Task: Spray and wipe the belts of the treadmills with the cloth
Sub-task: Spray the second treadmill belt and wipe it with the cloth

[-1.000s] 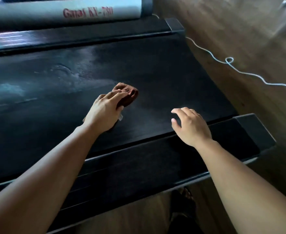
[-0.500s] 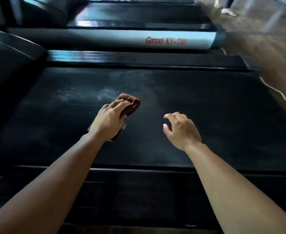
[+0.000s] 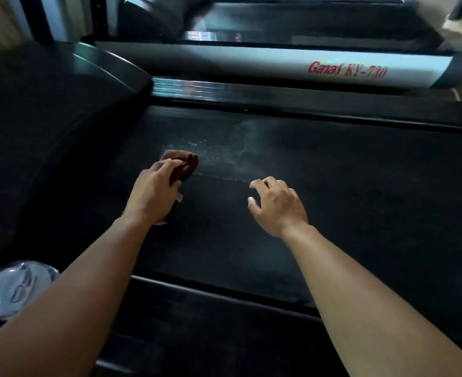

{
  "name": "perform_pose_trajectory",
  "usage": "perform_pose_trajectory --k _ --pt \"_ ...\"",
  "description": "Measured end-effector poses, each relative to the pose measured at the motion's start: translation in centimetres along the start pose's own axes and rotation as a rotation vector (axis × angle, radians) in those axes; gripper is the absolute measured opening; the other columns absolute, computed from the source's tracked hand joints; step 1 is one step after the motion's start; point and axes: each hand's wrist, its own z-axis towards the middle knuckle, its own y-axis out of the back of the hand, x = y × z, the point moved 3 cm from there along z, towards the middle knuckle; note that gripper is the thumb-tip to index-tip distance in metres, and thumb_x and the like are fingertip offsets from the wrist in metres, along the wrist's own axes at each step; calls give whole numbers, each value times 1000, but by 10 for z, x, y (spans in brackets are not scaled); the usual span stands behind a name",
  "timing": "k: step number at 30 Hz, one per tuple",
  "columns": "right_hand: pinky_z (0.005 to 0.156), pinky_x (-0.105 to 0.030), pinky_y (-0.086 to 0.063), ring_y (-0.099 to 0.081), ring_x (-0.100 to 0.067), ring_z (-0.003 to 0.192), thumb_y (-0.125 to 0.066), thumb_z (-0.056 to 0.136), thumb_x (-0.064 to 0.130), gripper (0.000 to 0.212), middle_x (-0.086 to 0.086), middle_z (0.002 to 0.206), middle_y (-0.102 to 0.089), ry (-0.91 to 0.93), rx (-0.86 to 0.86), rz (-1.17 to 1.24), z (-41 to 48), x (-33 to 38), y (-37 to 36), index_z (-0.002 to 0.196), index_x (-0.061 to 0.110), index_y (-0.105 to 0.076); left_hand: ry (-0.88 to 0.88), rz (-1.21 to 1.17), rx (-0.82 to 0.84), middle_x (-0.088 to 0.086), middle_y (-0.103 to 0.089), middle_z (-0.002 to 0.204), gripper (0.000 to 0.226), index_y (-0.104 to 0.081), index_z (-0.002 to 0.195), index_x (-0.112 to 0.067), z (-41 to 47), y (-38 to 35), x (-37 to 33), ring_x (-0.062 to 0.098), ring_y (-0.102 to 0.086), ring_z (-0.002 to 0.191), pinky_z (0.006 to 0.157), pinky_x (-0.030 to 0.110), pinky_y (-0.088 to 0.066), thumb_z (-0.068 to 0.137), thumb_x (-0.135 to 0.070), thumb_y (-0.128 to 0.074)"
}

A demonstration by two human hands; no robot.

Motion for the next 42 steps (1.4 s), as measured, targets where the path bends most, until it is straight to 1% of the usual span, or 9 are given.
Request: perform_pose_trajectory --k 7,12,17,21,27,30,33,37,42 --pt "106 -40 -35 -44 -22 126 -45 99 42 41 1 135 -50 21 22 37 61 54 -35 136 25 -48 199 -37 -56 9 -52 146 50 -50 144 -21 43 3 88 36 -53 125 108 46 -41 96 -16 -61" --pt "118 -43 -23 -23 -23 147 -42 100 45 47 -2 155 -36 0 67 31 97 73 -64 144 28 -40 312 -18 -49 9 -49 147 49 -48 145 -23 71 -9 149 37 -53 125 108 48 -42 97 -20 -58" --pt "122 -45 -13 -7 -24 152 -37 102 48 52 -2 163 -20 -21 121 12 129 82 -90 150 31 -30 390 20 -82 8 -44 152 47 -46 145 -25 95 -25 193 38 -52 126 108 49 -43 99 -23 -56" --pt "123 -45 -10 -3 -24 153 -35 102 50 54 -2 165 -14 -33 137 8 152 87 -107 152 32 -25 389 90 -69 10 -39 155 48 -43 147 -24 113 -38 216 39 -47 130 109 53 -41 100 -25 -53" --pt "123 -48 -2 4 -24 153 -29 102 54 58 -1 167 -5 -72 147 -20 188 84 -129 155 35 -17 426 137 -42 9 -28 162 52 -35 152 -28 151 -50 243 38 -38 139 114 51 -35 102 -31 -46" --pt "122 -52 7 10 -25 153 -25 100 60 62 0 167 1 -109 152 -66 200 74 -141 156 38 -10 441 136 -16 10 -26 163 54 -32 154 -29 176 -55 261 37 -30 144 119 50 -27 102 -34 -44" --pt "119 -55 12 15 -25 152 -21 97 65 67 2 167 7 -147 126 -108 205 66 -150 156 38 -3 457 121 18 7 -17 167 56 -25 156 -33 198 -59 273 35 -18 151 123 48 -19 103 -35 -41" --pt "119 -56 12 18 -23 151 -17 95 67 71 4 166 12 -154 110 -142 206 64 -157 157 36 0 428 132 37 4 -12 168 57 -22 157 -35 228 -64 271 33 -13 153 123 49 -19 103 -37 -39" --pt "120 -55 11 17 -22 151 -14 95 68 71 5 166 11 -161 102 -161 208 62 -158 157 36 1 317 125 72 2 -14 168 58 -25 156 -38 264 -84 235 30 -15 153 122 51 -20 100 -41 -41"
